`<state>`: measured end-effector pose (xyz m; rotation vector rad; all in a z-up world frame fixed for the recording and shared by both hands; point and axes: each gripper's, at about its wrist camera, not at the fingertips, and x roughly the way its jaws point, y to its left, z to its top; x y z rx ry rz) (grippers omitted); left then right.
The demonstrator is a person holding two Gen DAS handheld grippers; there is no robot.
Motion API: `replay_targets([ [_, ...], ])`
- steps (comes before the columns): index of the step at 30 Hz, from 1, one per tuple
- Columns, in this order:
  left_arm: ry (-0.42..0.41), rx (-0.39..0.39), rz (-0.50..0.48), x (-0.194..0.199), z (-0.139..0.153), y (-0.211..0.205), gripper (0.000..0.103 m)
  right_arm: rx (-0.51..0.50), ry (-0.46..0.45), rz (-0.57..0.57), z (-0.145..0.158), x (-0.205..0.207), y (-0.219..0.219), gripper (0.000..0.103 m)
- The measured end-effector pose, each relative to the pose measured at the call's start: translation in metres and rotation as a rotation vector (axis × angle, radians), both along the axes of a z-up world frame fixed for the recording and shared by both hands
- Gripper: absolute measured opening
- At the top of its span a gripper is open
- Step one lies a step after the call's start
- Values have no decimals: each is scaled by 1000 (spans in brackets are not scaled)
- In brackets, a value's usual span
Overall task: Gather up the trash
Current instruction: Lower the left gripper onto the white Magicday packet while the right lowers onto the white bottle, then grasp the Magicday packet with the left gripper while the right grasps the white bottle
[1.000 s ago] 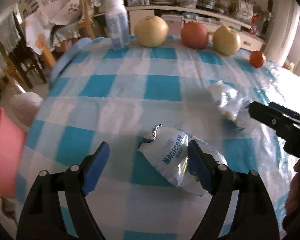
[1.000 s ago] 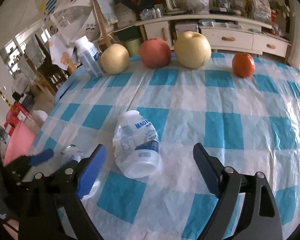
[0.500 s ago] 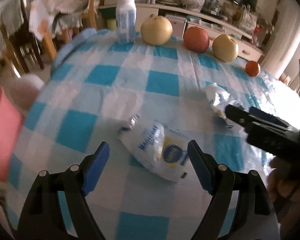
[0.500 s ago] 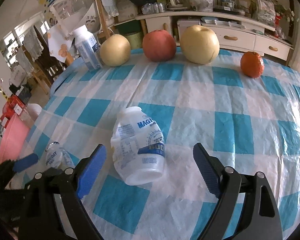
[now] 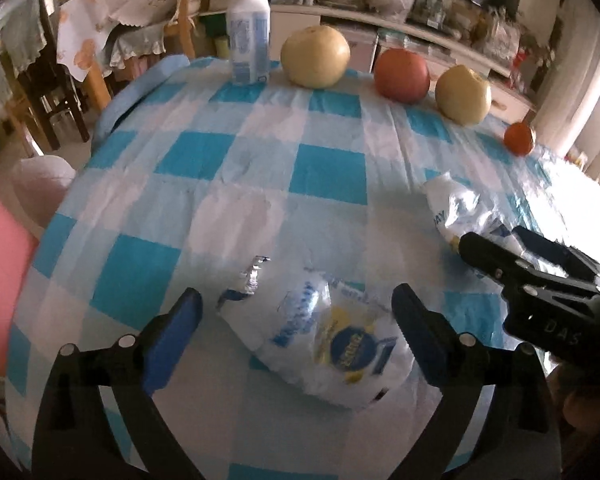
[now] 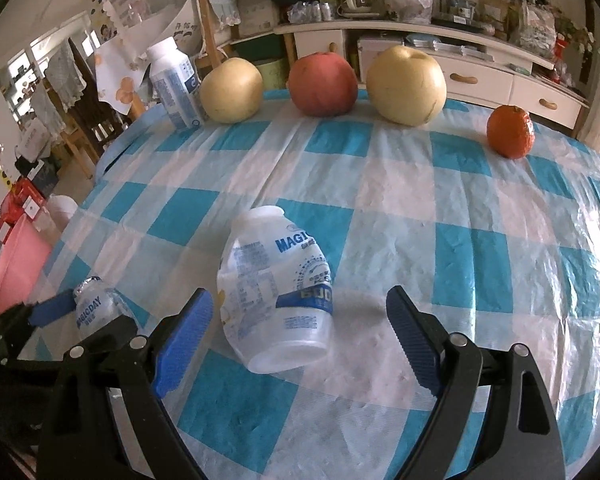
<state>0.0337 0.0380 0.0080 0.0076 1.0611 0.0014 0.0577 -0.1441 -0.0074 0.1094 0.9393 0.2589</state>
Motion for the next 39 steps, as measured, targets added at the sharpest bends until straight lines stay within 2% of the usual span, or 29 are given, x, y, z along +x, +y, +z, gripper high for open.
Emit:
replay_targets([
  [1,20,13,-18,0,-4,-3,96,1,3,0,-1,1,0,88],
  [2,12,57,-40,-1,-6,-8,97,3,6,0,-1,1,0,88],
  [8,-3,36,-51,-2,-8,-2,94,4,4,2,-3,2,1,88],
  [10,-18,36,-43,-3,-6,2,80,4,6,4,-3,2,2,88],
  [14,-36,4,-27,-5,0,9,71,-8,0,24,-2,1,6,87],
  [21,-47,-24,-45,-10,3,15,62,-100,-28,37,-2,-3,17,59],
  [22,-48,-31,-48,-11,3,16,62,-104,-29,38,-2,-3,17,58],
  [29,-52,-72,-64,-17,7,26,57,-87,-35,49,0,-5,16,57],
  [39,-51,-143,-71,-22,10,42,56,-42,-74,54,16,-21,16,57],
])
